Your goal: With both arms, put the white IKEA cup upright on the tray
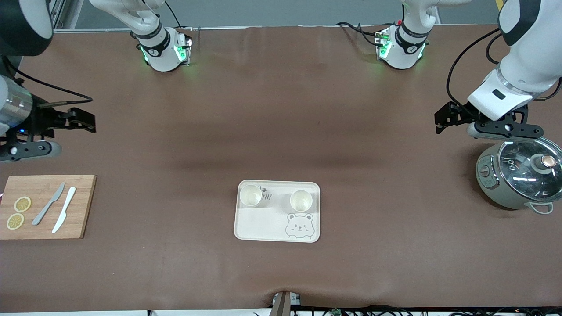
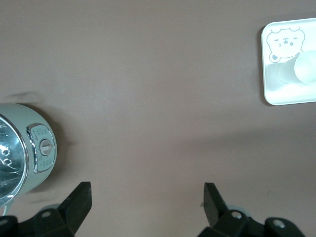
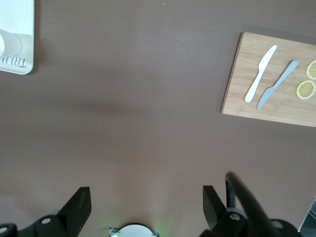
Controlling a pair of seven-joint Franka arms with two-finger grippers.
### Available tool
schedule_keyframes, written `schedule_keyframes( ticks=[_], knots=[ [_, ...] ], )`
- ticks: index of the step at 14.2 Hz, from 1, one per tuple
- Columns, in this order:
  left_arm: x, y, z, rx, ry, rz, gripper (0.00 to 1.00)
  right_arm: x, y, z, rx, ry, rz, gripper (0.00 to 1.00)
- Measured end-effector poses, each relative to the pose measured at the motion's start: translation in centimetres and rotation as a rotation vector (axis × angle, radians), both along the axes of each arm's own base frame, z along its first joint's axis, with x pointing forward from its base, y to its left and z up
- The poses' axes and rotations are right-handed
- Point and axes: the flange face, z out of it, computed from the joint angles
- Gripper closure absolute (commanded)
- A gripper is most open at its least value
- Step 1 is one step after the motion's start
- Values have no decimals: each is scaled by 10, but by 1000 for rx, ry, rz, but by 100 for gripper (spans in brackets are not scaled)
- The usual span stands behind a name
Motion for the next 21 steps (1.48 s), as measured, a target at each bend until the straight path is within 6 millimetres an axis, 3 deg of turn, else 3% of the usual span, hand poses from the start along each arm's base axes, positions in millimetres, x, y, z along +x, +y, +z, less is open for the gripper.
schedule_keyframes(
  ticks=[5, 8, 10, 15, 21],
  knots=[
    [0, 0, 0, 0, 0, 0, 0, -33, -16, 21, 0, -34, 11, 0],
    [0, 0, 0, 0, 0, -1, 0, -43, -53, 20, 71, -24, 25, 0],
    [0, -1, 0, 0, 0, -1, 0, -50, -66, 22, 89, -24, 24, 0],
    [0, -1, 0, 0, 0, -1, 0, -56, -55, 40, 89, -67, 32, 0],
    [0, 0, 0, 0, 0, -1, 0, -62, -43, 44, 67, -61, -172, 0]
  ],
)
